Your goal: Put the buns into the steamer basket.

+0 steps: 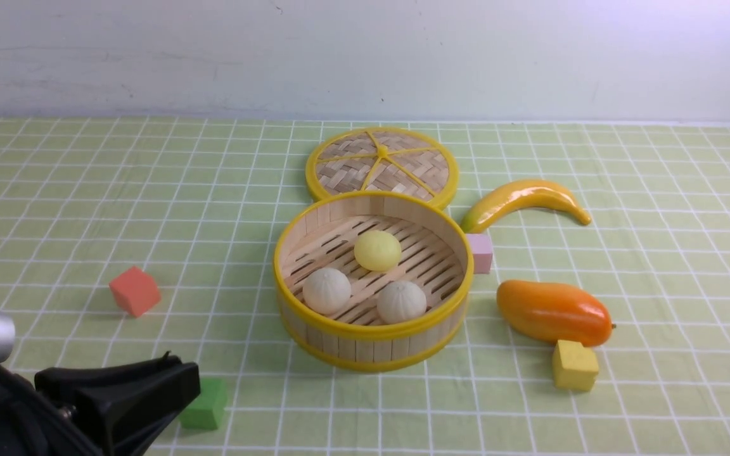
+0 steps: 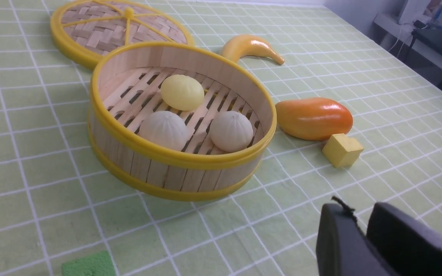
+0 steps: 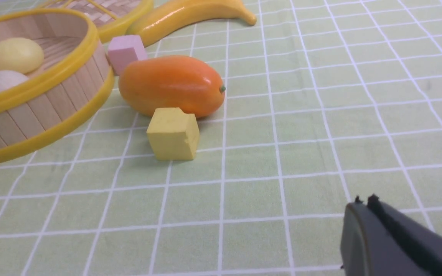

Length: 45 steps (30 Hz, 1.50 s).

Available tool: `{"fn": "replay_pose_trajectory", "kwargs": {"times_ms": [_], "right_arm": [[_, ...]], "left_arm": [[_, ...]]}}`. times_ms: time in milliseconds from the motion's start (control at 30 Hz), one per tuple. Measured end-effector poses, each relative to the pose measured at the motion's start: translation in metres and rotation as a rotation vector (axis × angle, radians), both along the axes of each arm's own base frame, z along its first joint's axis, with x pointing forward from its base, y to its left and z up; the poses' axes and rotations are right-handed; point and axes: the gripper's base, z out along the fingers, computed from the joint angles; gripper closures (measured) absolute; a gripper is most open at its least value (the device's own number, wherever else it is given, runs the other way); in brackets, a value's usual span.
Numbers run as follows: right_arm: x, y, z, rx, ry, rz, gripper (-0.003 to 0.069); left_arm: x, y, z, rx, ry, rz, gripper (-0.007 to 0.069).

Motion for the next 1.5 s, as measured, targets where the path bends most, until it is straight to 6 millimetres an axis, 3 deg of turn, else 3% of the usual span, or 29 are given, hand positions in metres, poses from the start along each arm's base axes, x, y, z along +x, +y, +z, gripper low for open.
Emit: {"fn": "replay_pose_trajectory", "kwargs": {"times_ms": [567,767,900,967,1033,1133,1300,1500], "right_arm": [[0.0,0.0,0.0,0.001,0.0,0.0,0.0659],[0.0,0.0,0.0,0.001,0.0,0.0,0.0655],[0.0,0.0,0.0,0.001,0.0,0.0,0.065],[0.0,0.0,0.0,0.001,0.0,0.0,0.0648],[0.0,0.0,0.0,0.001,0.0,0.0,0.0645],[0.0,0.0,0.0,0.001,0.0,0.0,0.0641],[0.0,0.0,0.0,0.001,-0.001,0.0,0.0637],[0.0,0.0,0.0,0.001,-0.001,0.0,0.0628]], "left_arm": [[0.0,0.0,0.0,0.001,-0.004,0.0,0.0496],[0.001,0.011,-0.003,-0.04,-0.169,0.076,0.0525],[-0.016,0.045,-0.019,-0.137,-0.268,0.281,0.0634],[-0.023,0.053,-0.03,-0.141,-0.271,0.328,0.0638],[-0.036,0.065,-0.054,-0.149,-0.262,0.429,0.0638],[-0.046,0.071,-0.073,-0.148,-0.193,0.495,0.0638],[-0.053,0.074,-0.103,-0.031,0.062,0.555,0.0638],[-0.053,0.073,-0.104,-0.047,0.09,0.56,0.0638]]}}
